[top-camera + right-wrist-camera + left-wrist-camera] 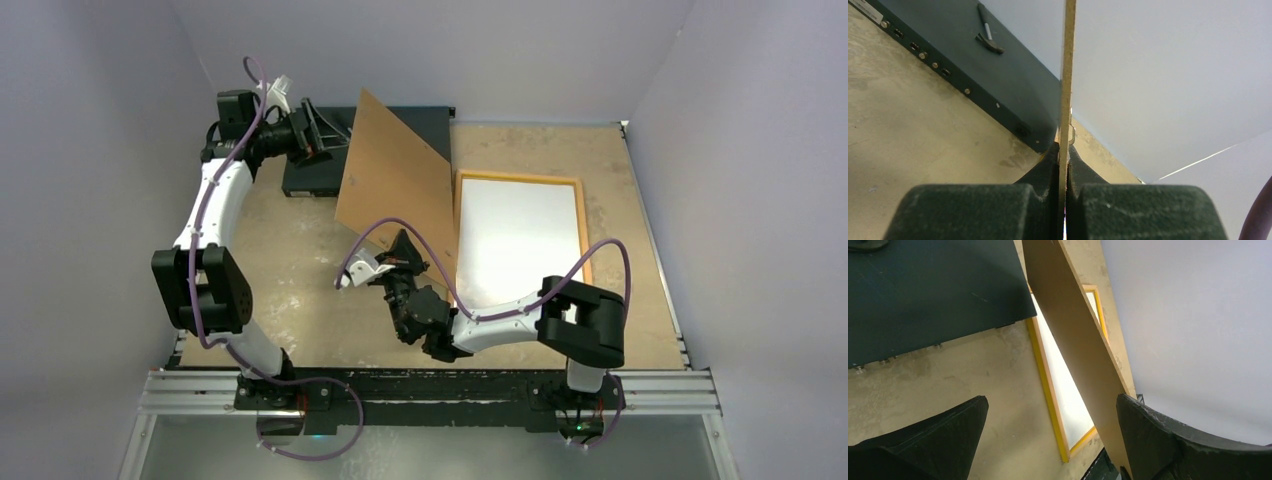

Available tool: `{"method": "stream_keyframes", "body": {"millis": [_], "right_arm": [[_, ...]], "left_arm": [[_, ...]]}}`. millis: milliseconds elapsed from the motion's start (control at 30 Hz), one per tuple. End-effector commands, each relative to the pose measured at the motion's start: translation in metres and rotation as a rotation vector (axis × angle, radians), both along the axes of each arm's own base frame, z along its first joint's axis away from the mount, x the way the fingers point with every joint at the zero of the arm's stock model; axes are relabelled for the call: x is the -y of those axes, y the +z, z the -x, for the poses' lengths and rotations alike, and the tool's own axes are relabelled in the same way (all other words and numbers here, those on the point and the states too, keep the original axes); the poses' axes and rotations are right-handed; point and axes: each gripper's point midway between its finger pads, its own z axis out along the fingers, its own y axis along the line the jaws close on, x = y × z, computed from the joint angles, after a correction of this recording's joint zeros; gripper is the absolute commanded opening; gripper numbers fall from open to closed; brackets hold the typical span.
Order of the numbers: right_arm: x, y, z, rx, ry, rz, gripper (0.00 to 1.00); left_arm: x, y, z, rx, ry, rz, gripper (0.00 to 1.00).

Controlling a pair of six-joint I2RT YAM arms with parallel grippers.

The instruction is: Put the photo into the frame

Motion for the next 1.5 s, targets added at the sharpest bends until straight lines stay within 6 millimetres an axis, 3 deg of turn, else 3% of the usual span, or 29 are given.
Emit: {"method": "stream_keyframes", "body": {"millis": [0, 200, 500, 667, 900, 1033, 1133, 1300, 1333, 1367, 1467], "right_arm": [[-0.006, 0.019, 0.005, 0.014, 0.038, -0.109, 0.0], [-0.007, 0.019, 0.006, -0.001, 0.046, -0.131, 0.0], [-0.026, 0.01, 0.009, -0.001, 0.084, -0.104, 0.0], [-0.039, 0.007, 0.013, 0.01, 0.097, -0.096, 0.0], [-0.049, -0.001, 0.016, 0.013, 0.108, -0.079, 0.0], [-0.053, -0.003, 0.021, 0.025, 0.115, -0.077, 0.0], [-0.055, -0.005, 0.023, 0.032, 0.116, -0.072, 0.0], [-0.057, -0.01, 0.026, 0.025, 0.104, -0.084, 0.0], [-0.058, -0.011, 0.027, 0.023, 0.101, -0.089, 0.0], [-0.059, -0.012, 0.029, 0.021, 0.101, -0.089, 0.06], [-0.066, -0.021, 0.035, 0.016, 0.106, -0.068, 0.42]], "left_arm": [[-0.02, 0.033, 0.001, 0.11, 0.048, 0.0, 1.0], [-0.042, 0.034, -0.003, 0.107, 0.145, 0.012, 0.99], [-0.021, 0.031, 0.006, 0.093, 0.086, 0.057, 0.99], [-0.005, 0.006, 0.01, 0.045, 0.046, 0.018, 0.95], [-0.004, -0.04, 0.019, -0.046, 0.026, -0.051, 0.83], [-0.005, -0.06, 0.024, -0.083, 0.017, -0.063, 0.67], [-0.004, -0.065, 0.024, -0.097, 0.01, -0.056, 0.47], [0.0, -0.064, 0.026, -0.095, -0.012, -0.033, 0.0], [0.0, -0.063, 0.026, -0.097, -0.014, -0.031, 0.0], [0.0, -0.064, 0.026, -0.1, -0.015, -0.03, 0.0], [0.0, -0.062, 0.026, -0.097, -0.01, -0.031, 0.0]]}}
